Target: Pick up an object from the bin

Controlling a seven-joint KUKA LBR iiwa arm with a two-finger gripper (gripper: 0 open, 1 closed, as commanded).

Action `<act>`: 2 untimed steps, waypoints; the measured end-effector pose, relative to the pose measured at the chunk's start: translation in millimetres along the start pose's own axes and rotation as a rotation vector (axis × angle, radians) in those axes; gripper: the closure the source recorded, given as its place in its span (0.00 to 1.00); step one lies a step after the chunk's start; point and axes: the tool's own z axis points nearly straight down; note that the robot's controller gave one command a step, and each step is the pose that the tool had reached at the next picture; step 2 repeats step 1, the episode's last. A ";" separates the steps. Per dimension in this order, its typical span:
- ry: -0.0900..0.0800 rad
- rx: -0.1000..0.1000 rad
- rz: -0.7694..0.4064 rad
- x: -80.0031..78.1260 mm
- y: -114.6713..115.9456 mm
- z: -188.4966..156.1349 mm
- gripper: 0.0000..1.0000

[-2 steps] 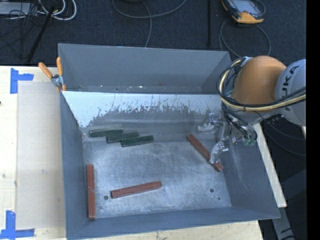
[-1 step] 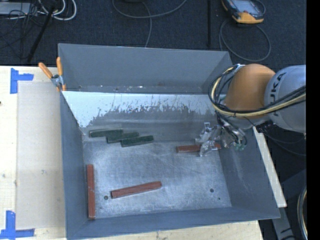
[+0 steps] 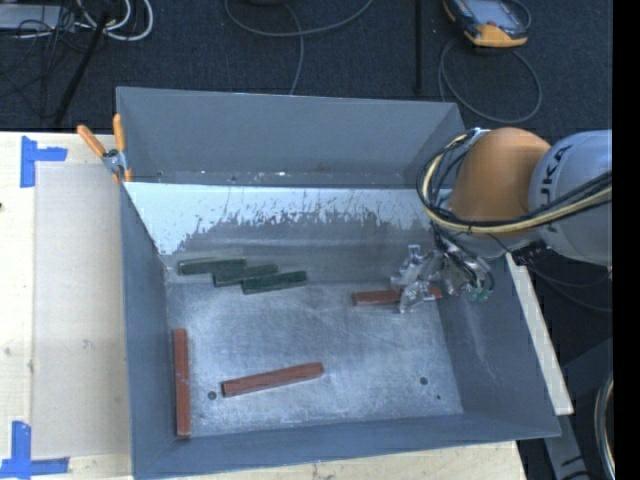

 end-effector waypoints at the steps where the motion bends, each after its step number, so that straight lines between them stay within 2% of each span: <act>1: 0.012 0.000 -0.011 11.9 -0.8 -127.9 1.00; 2: 0.012 0.000 -0.011 11.9 -0.8 -127.9 1.00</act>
Offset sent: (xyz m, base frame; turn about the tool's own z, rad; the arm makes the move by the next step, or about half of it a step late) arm 0.0000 0.0000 0.0000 0.0000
